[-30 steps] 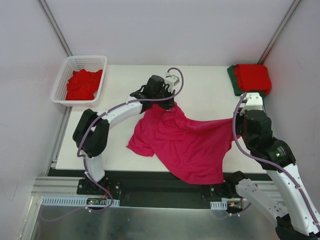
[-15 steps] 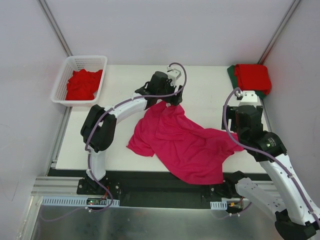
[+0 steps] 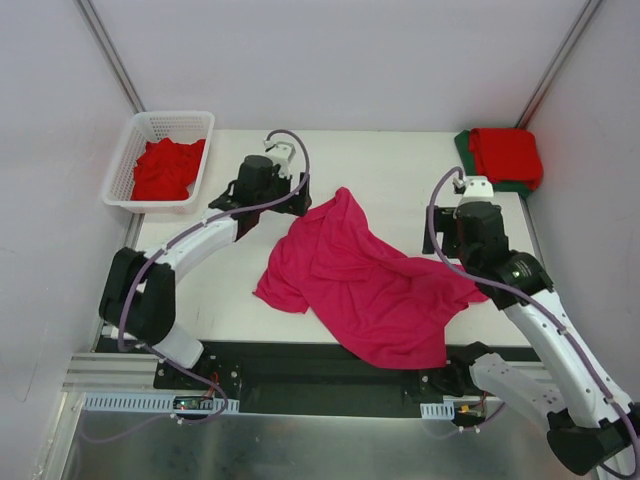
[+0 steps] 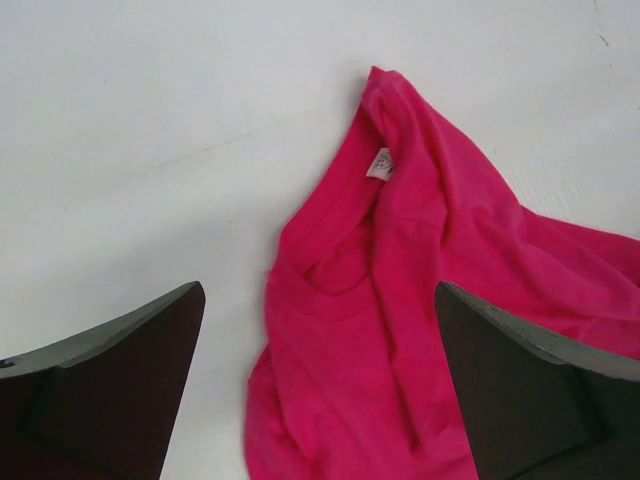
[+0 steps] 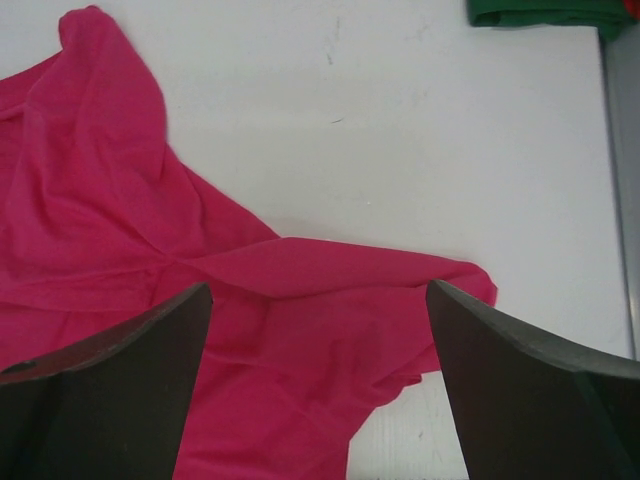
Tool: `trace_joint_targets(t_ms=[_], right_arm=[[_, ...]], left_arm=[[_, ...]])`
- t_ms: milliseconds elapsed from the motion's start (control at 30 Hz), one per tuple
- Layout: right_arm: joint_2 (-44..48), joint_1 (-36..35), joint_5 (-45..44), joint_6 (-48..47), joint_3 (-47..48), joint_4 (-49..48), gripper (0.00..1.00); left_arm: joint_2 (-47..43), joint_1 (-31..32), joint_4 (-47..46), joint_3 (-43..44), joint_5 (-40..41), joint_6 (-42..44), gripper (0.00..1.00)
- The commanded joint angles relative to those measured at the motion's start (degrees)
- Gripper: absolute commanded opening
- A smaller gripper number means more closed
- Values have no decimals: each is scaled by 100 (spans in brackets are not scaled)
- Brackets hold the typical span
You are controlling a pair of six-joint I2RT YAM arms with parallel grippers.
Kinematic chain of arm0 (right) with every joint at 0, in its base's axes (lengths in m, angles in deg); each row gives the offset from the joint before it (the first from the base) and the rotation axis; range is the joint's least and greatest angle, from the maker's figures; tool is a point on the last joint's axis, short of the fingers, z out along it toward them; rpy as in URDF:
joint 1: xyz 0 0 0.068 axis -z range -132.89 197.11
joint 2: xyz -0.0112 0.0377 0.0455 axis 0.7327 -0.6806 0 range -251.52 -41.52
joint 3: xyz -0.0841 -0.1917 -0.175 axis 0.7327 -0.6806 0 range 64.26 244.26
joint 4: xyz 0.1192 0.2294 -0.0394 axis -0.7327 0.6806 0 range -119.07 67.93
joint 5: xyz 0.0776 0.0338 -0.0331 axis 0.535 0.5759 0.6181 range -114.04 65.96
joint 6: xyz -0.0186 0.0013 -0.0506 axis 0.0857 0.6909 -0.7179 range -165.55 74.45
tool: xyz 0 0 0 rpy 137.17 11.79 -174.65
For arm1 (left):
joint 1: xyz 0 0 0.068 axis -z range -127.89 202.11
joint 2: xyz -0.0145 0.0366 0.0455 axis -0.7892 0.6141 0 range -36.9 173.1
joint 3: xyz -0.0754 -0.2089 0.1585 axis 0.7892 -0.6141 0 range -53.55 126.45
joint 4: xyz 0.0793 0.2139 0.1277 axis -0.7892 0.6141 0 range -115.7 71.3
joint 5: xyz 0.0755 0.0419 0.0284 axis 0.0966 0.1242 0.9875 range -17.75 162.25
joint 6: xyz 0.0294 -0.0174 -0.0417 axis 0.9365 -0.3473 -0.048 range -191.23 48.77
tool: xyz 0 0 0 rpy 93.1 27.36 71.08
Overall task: Fold and stack the t-shirts
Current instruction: Flatten out the tshirt
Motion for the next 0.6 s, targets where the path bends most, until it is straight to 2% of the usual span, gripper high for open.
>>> trace_joint_targets(t_ms=[0, 200, 400, 567], right_arm=[[-550, -35, 871, 249, -10, -751, 93], [-1912, -106, 1496, 258, 411, -1226, 92], [-3457, -474, 1533, 83, 1421, -1271, 92], [-4312, -782, 1523, 21, 2151, -1200, 92]], left_arm=[[-716, -193, -451, -786, 1, -351, 99], [-682, -246, -829, -1341, -158, -597, 95], [-524, -299, -1181, -1720, -176, -695, 88], [-655, -553, -1295, -2001, -210, -677, 85]])
